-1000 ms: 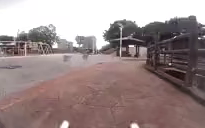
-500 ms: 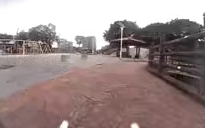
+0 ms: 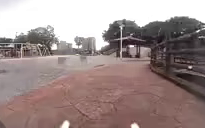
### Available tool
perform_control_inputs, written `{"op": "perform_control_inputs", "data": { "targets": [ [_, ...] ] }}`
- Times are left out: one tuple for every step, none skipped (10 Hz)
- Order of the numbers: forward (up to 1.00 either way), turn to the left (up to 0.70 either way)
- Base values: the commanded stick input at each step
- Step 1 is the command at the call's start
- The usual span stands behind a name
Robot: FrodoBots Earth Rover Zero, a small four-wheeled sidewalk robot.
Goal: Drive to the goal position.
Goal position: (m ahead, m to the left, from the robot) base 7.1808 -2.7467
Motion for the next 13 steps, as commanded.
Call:
{"op": "perform_control_inputs", "data": {
  "targets": [
    [0.7, 0.0],
    [0.7, 0.0],
    [0.7, 0.0],
    [0.7, -0.03],
    [0.7, -0.27],
    [0.7, -0.35],
    [0.7, -0.35],
    [0.7, -0.35],
    [0.7, -0.35],
    [0.7, -0.35],
    [0.7, -0.24],
    [0.7, -0.05],
    [0.7, 0.0]
  ]
}}
